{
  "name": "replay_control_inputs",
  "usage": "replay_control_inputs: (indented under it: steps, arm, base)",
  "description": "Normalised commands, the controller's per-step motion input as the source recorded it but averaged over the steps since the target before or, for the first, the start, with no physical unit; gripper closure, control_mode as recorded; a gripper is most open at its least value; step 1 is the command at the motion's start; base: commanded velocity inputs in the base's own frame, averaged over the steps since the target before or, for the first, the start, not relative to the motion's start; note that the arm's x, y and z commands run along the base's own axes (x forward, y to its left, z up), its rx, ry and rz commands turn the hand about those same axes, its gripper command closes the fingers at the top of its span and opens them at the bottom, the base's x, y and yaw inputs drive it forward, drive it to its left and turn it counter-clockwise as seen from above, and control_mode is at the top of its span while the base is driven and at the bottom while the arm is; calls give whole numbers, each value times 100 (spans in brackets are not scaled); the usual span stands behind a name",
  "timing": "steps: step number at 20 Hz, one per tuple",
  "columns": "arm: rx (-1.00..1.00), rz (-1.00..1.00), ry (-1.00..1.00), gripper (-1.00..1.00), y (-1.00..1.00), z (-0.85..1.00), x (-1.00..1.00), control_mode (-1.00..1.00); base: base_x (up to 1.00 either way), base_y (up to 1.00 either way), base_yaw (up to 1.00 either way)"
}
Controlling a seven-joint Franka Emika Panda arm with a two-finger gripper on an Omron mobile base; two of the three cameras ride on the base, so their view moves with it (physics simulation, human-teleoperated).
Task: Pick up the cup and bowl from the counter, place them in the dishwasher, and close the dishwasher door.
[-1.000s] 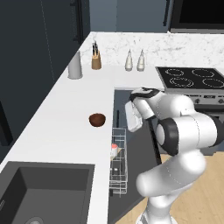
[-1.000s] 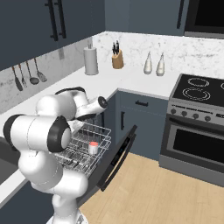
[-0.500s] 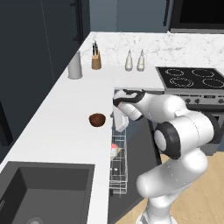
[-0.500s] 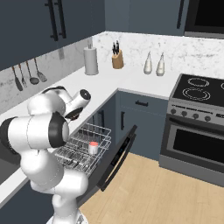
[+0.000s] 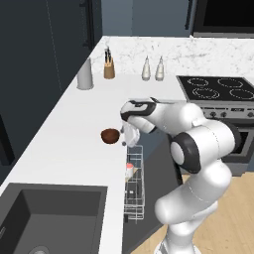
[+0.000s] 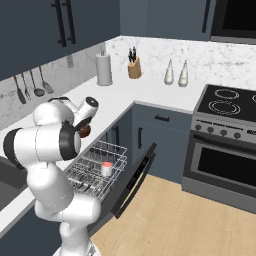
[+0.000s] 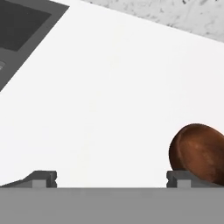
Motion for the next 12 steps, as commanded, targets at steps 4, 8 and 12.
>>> replay_control_inputs:
  steps: [4,8,12]
  arm:
    - [-13,2,0,-100,20,0,16,-100]
    - [-14,-1,2,-100,27,-1,18,-100]
    - [-1,-9,10,-100,36,0,15,-100]
  base:
    - [0,0,0]
    - [0,0,0]
    - [0,0,0]
